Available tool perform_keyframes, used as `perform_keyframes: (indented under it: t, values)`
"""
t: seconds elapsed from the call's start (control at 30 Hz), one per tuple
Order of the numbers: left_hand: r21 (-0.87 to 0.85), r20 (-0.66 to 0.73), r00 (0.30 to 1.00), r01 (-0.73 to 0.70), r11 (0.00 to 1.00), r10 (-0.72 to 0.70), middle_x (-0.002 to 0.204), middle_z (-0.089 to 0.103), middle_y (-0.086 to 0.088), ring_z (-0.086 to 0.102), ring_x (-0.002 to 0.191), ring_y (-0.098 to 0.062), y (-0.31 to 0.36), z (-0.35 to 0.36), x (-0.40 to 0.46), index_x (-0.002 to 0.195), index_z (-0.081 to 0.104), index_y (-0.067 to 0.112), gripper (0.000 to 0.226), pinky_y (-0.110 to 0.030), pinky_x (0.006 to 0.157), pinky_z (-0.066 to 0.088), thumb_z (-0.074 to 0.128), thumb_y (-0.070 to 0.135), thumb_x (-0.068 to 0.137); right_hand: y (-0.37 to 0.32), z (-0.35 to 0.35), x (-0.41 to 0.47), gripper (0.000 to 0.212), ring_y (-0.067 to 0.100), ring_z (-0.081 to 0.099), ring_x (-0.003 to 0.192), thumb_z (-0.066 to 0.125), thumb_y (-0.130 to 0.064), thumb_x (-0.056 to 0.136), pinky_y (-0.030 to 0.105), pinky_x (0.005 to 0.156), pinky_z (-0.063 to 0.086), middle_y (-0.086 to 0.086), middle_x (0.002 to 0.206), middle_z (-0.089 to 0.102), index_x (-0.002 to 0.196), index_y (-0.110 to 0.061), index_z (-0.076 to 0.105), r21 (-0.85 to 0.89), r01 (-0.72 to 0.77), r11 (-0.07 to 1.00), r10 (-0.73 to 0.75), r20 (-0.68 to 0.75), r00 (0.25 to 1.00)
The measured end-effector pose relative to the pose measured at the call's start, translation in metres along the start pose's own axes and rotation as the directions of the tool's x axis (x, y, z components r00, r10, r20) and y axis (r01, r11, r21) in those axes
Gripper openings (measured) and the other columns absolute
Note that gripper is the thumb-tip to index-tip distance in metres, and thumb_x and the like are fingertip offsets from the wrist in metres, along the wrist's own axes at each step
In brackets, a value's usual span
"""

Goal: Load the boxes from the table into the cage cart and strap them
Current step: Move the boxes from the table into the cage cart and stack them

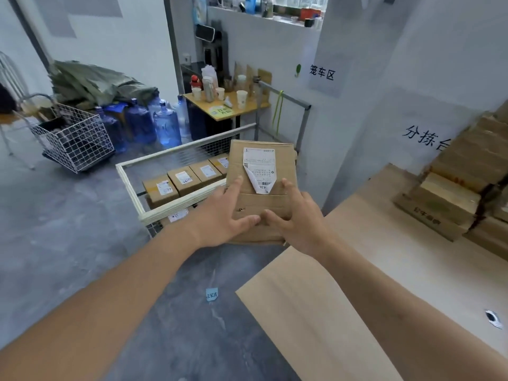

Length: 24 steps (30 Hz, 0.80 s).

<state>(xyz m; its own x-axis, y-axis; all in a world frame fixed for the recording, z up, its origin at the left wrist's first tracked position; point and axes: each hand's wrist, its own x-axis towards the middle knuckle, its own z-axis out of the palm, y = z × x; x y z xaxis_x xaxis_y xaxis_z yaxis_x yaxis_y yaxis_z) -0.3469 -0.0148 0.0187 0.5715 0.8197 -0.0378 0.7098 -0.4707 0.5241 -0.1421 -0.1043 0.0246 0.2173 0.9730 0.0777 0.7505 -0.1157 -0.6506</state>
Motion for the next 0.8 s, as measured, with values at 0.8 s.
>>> perform_keyframes:
  t: [0.8]
  values:
    - [-0.017, 0.115, 0.983, 0.147, 0.989, -0.144, 0.162, 0.035, -0.004, 0.043, 0.142, -0.025, -0.233, -0.101, 0.183, 0.165, 0.005, 0.032, 0.107, -0.049, 0.116, 0.042, 0.06, 0.077, 0.084, -0.073, 0.167, 0.279, 0.077, 0.021, 0.052, 0.116, 0.069, -0.053, 0.092, 0.029, 0.086, 0.044, 0.006, 0.134, 0.049, 0.153, -0.037, 0.026, 0.085, -0.05, 0.995, 0.036, 0.165, 0.986]
